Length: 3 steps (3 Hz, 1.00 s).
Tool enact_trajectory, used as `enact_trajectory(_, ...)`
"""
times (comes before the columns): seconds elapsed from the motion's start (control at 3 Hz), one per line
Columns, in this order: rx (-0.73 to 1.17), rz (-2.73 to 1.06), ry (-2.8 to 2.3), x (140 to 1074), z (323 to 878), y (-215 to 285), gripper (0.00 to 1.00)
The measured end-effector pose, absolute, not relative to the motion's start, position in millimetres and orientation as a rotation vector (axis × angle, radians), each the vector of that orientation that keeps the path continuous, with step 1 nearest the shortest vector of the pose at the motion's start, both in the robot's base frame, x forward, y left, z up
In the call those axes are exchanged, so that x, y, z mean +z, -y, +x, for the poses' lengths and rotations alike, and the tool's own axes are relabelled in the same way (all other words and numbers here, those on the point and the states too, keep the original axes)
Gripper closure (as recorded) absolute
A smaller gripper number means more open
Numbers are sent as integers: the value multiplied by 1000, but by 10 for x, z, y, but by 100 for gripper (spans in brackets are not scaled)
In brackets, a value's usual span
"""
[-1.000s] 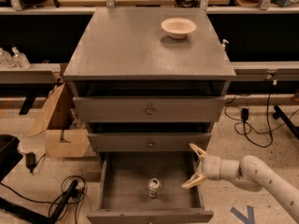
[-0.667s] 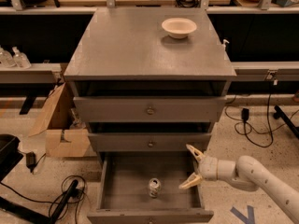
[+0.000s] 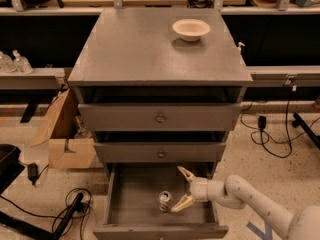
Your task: Pick 7up can from bottom drawer and place on counter
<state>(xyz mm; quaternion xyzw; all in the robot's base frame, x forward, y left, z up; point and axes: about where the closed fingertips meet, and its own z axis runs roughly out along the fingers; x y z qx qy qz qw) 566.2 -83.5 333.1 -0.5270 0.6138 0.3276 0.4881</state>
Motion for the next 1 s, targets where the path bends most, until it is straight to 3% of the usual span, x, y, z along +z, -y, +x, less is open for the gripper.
enact_trajectory(0.33,853,-1298,-1495,2810,5680,469,0)
enact_trajectory(1.0,886,-1353,-1516,2203,5773,245,0)
